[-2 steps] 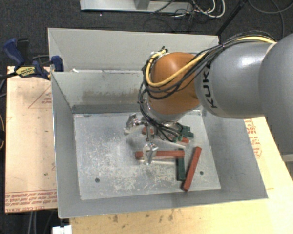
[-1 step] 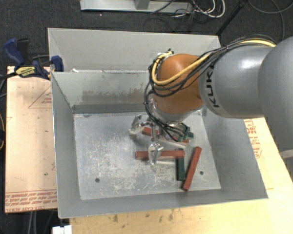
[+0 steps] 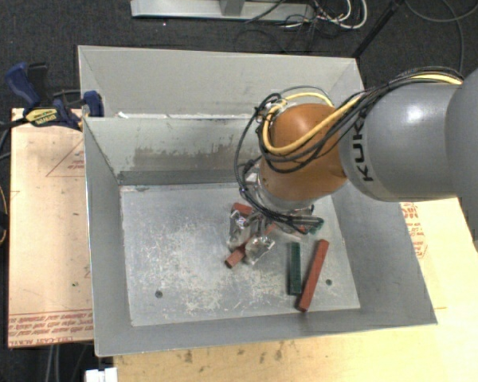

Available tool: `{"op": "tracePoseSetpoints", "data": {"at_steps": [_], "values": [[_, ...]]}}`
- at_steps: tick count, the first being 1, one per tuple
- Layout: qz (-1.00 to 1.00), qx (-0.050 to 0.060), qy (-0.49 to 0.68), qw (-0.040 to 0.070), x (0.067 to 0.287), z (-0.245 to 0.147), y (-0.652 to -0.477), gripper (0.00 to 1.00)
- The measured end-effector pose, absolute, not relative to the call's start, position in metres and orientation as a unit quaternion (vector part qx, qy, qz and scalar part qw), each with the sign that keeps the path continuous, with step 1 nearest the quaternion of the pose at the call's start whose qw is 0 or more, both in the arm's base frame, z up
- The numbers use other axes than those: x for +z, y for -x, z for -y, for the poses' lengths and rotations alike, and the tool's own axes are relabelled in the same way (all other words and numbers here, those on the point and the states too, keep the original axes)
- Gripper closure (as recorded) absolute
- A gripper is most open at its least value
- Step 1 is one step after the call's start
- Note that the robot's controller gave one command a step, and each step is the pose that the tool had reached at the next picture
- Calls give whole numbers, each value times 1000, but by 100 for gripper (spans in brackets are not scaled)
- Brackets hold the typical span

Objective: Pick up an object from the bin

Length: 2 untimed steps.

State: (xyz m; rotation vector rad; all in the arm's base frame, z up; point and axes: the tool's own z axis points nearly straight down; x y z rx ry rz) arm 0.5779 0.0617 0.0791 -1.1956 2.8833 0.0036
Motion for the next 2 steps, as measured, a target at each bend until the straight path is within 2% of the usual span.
{"op": "tracePoseSetpoints", "data": {"at_steps": [1,2], "values": [[-924,1,383,10,79,-62,-578,100],[-930,-1,368,4,238,-35,-578,100]]}}
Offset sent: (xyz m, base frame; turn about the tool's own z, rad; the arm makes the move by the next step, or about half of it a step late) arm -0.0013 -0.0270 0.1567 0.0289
